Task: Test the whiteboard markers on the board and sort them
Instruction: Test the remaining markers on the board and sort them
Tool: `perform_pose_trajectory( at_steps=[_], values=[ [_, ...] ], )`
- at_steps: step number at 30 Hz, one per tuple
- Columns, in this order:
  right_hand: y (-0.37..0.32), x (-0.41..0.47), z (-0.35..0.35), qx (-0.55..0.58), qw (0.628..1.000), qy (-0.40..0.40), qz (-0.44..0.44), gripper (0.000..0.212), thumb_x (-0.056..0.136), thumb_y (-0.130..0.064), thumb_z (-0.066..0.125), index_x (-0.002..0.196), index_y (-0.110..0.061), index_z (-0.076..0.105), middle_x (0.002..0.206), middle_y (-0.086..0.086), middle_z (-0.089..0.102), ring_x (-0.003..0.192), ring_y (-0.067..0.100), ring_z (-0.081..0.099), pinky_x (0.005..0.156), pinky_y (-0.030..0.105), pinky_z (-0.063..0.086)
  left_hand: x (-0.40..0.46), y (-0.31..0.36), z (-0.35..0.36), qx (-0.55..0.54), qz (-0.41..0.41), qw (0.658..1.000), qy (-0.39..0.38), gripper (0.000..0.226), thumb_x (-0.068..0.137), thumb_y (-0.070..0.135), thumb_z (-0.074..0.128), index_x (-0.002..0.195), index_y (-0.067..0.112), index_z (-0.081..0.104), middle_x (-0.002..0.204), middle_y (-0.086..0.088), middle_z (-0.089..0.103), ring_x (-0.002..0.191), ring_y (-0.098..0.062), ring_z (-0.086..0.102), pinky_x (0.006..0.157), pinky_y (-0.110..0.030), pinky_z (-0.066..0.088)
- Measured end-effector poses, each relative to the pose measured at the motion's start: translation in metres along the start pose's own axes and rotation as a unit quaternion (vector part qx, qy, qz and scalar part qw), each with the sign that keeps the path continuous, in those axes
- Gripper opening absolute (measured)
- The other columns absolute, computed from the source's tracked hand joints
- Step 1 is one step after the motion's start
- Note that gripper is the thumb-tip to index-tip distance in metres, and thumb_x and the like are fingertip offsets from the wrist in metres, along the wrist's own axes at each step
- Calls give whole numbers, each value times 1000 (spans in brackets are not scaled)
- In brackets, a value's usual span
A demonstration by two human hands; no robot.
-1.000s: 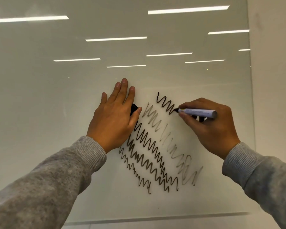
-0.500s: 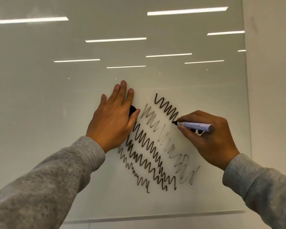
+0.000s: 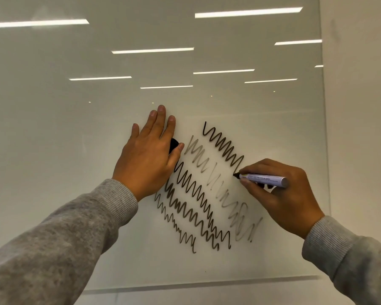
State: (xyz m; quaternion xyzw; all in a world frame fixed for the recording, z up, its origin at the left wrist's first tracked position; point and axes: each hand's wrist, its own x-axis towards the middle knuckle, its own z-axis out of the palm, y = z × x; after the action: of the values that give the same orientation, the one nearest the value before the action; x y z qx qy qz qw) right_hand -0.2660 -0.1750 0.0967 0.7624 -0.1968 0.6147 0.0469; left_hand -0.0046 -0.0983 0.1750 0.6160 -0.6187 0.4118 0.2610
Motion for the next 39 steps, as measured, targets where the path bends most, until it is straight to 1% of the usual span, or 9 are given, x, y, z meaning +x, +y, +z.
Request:
perform_pose_trajectory(
  at_steps=[4, 7, 11, 15, 18, 25, 29, 35, 39],
  values=[
    [7, -1, -5, 21, 996, 81, 38, 21, 87, -23, 73, 107, -18, 76, 97, -9, 72, 86, 5, 68, 71, 14, 55, 0, -1, 2, -3, 1, 1000, 0, 71, 102, 56, 17, 160, 22, -4, 166, -1, -17, 153, -18, -12, 121, -42, 0],
    [6, -8, -3, -2, 1000, 19, 19, 20, 87, -26, 71, 105, -20, 76, 95, -11, 72, 85, 5, 67, 69, 12, 54, 0, -2, 4, -5, 3, 1000, 3, 70, 102, 56, 18, 160, 22, -4, 166, -1, -17, 153, -18, -12, 122, -42, 0],
    [10, -14, -8, -7, 997, 75, 35, 22, 87, -23, 72, 106, -14, 77, 97, -5, 72, 87, 5, 68, 73, 13, 55, 0, -2, 5, -3, 6, 1000, 4, 70, 102, 56, 18, 159, 22, -5, 166, -1, -18, 153, -18, -12, 122, -42, 0],
    [2, -32, 2, -27, 1000, 3, 0, 20, 88, -26, 68, 105, -19, 76, 97, -8, 71, 87, 0, 66, 75, 8, 52, -1, -1, 4, 0, 4, 1000, 4, 70, 103, 55, 18, 159, 21, -5, 166, -2, -18, 153, -18, -12, 121, -41, -1],
    [8, -32, 0, -2, 995, 76, 58, 23, 86, -20, 73, 108, -13, 76, 99, -4, 72, 88, 5, 68, 76, 12, 55, -2, -3, 4, -3, 7, 1000, 1, 69, 103, 55, 19, 159, 21, -4, 166, -2, -17, 153, -19, -11, 121, -42, 0],
    [9, -35, -14, -6, 990, 92, 106, 25, 84, -18, 75, 107, -10, 76, 98, -3, 72, 89, 6, 67, 75, 6, 52, -1, -7, 2, -10, 17, 1000, -9, 69, 103, 54, 20, 160, 21, -3, 166, -2, -16, 153, -18, -11, 123, -43, 2],
    [7, -51, -17, -28, 992, 21, 120, 25, 82, -27, 71, 101, -14, 78, 92, -8, 72, 80, 4, 67, 69, 9, 53, -2, -8, -1, -17, 22, 999, -17, 68, 104, 52, 23, 160, 22, -3, 166, -1, -18, 153, -17, -11, 124, -44, 3],
    [-17, -51, -25, 5, 979, 16, 205, 13, 85, -25, 76, 98, -21, 76, 88, -11, 73, 79, 6, 67, 64, 15, 51, -3, -13, -24, -24, 24, 995, -99, 66, 104, 55, 22, 160, 29, 0, 165, 4, -21, 153, -14, -11, 125, -49, 2],
    [-53, -45, -19, 37, 979, -19, 202, 13, 84, -25, 77, 95, -26, 69, 89, -11, 69, 76, 10, 64, 58, 17, 51, -16, -15, -40, -34, 32, 990, -135, 63, 104, 55, 23, 160, 31, 5, 167, 2, -13, 154, -19, 4, 125, -46, -2]
  ],
)
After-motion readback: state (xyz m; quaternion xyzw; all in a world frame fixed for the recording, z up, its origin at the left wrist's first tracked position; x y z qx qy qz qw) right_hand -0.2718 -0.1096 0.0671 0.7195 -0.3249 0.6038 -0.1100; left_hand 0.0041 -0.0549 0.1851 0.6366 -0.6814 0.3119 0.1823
